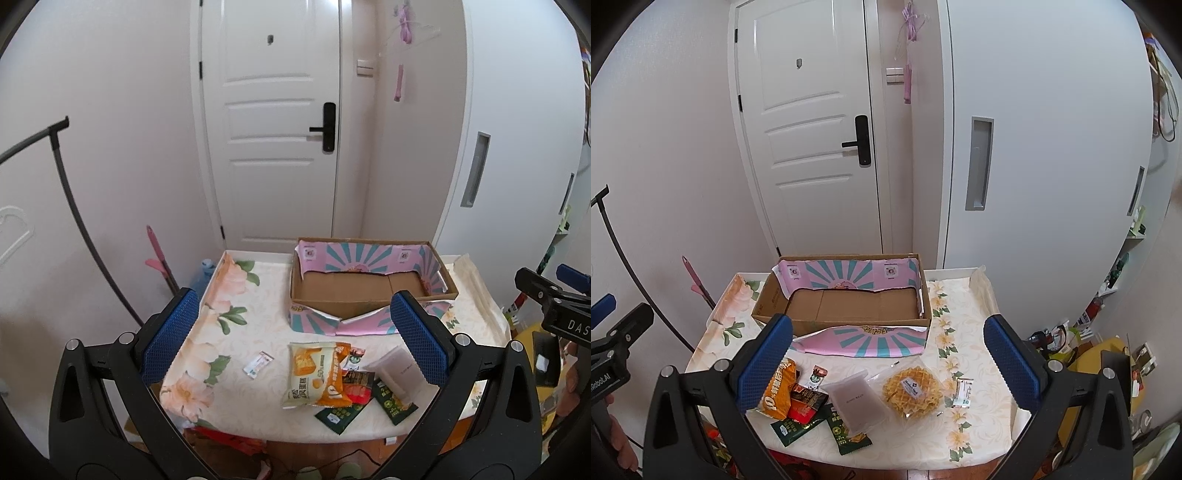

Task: Organize snacks
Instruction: 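Grasp the small white snack packet with left tool while right tool reaches the orange cake bag, then carry the white packet over the box with left tool while right tool lifts the orange cake bag, then open left tool over the box while right tool lowers the orange cake bag in, then withdraw both tools from the box back toward the remaining snacks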

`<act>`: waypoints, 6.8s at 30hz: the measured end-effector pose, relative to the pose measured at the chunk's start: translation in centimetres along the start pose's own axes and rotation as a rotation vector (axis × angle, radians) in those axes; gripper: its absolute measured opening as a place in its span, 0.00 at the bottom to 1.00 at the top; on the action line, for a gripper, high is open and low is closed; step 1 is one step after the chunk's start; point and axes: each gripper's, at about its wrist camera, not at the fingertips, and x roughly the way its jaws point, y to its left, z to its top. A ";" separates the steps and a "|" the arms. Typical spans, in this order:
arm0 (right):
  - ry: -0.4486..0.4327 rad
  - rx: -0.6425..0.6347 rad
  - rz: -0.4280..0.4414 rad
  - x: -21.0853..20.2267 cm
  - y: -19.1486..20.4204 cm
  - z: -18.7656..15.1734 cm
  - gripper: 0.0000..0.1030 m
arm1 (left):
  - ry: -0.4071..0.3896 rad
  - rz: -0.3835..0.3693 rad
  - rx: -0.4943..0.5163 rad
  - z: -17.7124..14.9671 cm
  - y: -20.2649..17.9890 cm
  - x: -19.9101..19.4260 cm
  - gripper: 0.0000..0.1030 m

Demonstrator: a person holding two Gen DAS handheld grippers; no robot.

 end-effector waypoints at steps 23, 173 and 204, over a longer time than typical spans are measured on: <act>0.156 -0.035 0.125 7.4 5.5 -3.5 1.00 | 0.229 -0.032 0.062 -7.2 7.6 9.8 1.00; 0.520 0.079 0.234 33.7 -1.4 3.7 0.96 | 0.380 -0.102 0.190 1.2 -6.5 29.3 0.99; 0.242 -0.041 0.248 15.6 -2.0 3.0 0.96 | 0.232 -0.093 0.093 -2.6 -1.3 13.5 0.99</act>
